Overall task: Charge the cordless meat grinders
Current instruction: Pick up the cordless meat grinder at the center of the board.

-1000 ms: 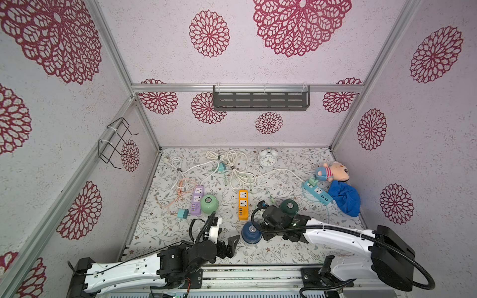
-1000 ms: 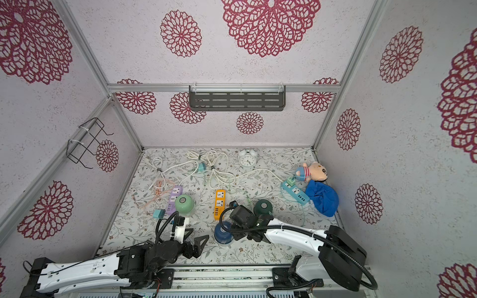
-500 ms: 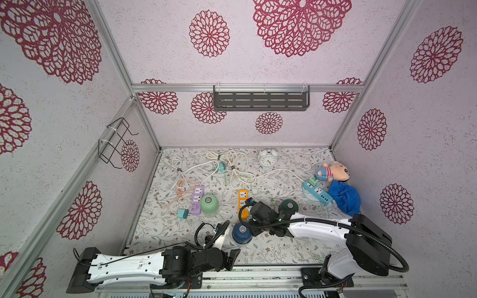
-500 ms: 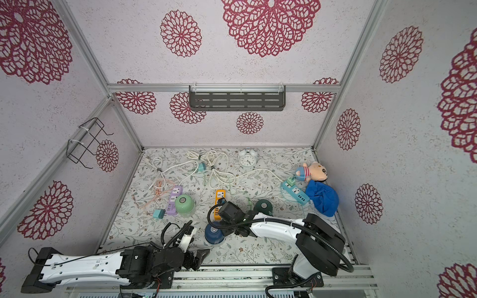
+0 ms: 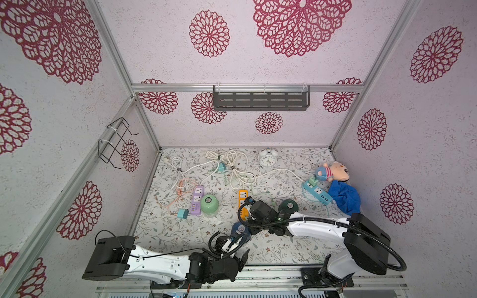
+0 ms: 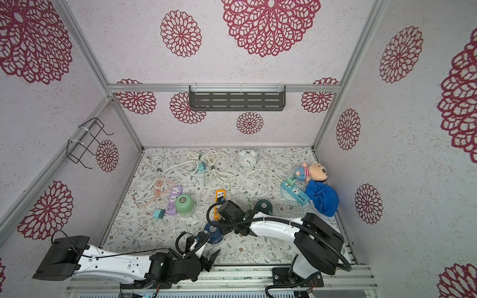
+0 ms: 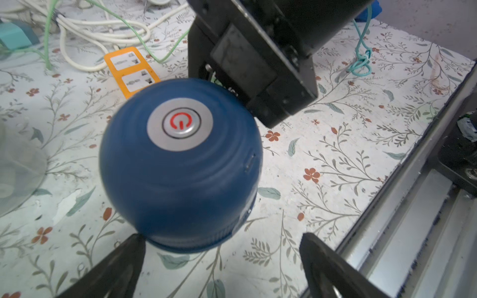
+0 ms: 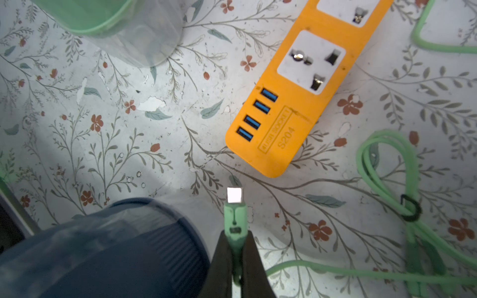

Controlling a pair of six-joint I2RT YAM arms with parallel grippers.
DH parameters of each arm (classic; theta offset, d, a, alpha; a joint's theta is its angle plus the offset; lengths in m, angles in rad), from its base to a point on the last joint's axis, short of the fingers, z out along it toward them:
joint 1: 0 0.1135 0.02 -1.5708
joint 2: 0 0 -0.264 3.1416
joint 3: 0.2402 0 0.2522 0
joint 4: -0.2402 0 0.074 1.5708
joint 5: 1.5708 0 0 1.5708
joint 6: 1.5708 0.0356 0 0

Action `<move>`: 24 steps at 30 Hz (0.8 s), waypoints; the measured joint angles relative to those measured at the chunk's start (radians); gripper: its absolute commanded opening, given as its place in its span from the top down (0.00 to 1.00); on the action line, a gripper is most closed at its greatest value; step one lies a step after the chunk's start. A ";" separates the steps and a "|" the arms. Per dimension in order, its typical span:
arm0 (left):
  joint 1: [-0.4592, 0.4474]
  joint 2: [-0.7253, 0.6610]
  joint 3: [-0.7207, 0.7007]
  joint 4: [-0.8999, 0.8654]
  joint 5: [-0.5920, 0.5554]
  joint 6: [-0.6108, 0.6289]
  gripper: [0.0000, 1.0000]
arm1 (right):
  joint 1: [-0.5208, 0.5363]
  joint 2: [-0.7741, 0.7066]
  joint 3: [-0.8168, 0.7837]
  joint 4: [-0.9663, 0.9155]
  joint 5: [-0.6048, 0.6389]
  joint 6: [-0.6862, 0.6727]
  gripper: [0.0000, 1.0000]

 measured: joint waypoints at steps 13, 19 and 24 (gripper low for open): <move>0.052 0.097 -0.111 0.238 -0.065 0.073 0.03 | -0.031 0.006 -0.023 0.045 -0.086 0.000 1.00; 0.106 0.206 -0.111 0.377 -0.056 0.129 0.03 | -0.037 0.041 -0.008 0.046 -0.114 0.000 1.00; 0.145 0.254 -0.113 0.480 -0.037 0.164 0.03 | -0.050 0.050 -0.005 0.052 -0.141 0.000 1.00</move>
